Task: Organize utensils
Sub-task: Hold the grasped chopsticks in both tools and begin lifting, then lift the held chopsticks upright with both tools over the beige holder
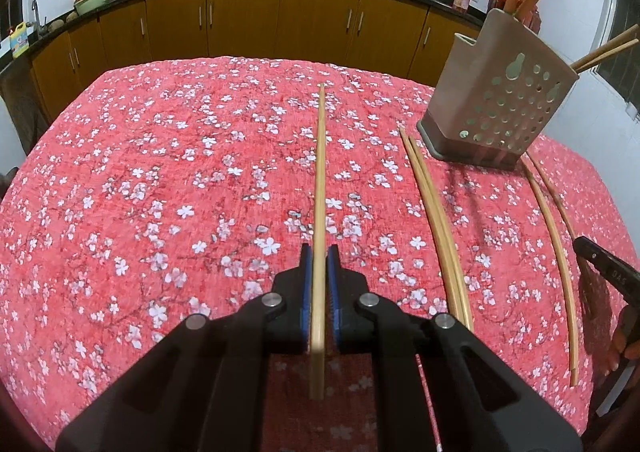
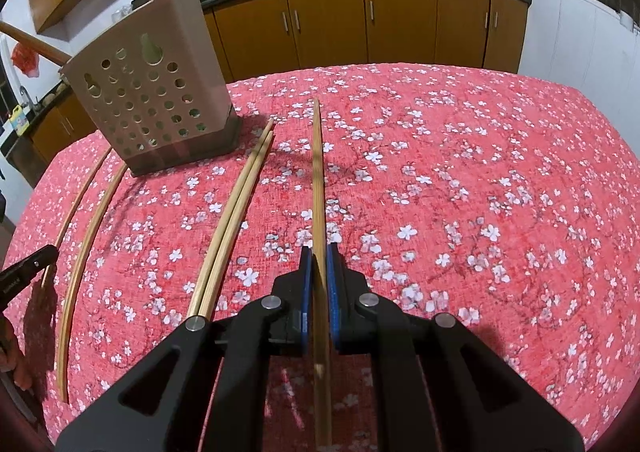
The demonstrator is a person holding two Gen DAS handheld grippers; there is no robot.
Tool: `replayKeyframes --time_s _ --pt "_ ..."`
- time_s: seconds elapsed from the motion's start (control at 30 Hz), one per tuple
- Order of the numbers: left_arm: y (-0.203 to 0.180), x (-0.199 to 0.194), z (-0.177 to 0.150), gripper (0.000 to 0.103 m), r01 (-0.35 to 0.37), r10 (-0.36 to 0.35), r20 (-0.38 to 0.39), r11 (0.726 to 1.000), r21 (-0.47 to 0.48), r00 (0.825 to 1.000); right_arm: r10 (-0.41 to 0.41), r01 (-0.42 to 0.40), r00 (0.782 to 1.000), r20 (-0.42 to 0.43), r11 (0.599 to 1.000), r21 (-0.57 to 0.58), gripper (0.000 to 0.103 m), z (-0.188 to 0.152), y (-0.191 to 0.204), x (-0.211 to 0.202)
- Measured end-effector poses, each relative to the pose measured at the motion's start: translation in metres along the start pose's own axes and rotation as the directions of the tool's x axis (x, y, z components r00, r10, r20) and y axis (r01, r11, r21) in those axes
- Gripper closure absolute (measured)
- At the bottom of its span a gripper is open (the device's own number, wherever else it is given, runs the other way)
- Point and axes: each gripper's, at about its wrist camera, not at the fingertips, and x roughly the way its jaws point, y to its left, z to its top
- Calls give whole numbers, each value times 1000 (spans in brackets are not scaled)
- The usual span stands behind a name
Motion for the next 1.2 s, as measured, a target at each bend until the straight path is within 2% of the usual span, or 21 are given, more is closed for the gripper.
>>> replayKeyframes --time_s 0.13,0.23,0.4,0.73,1.0,1.2 --pt "-2 0 1 95 -15 15 -5 1000 25 1000 8 -8 1000 3 1000 5 95 -1 -1 -3" --pt "0 -3 1 95 1 0 -25 1000 24 1000 7 -7 1000 19 1000 6 95 -2 -2 -10" --pt "5 -19 4 95 12 -11 -3 1000 9 1000 11 -13 995 96 1000 14 95 3 -5 -40" --pt "-1 -73 26 95 21 -27 120 998 51 992 18 -21 978 210 1000 11 95 22 -7 -82" --pt "-10 -113 46 95 44 -54 235 998 47 970 39 -42 951 306 999 2 95 34 -3 -112" --pt "-16 -134 53 95 51 -64 293 997 53 954 44 -45 938 344 999 -4 95 38 1 -123"
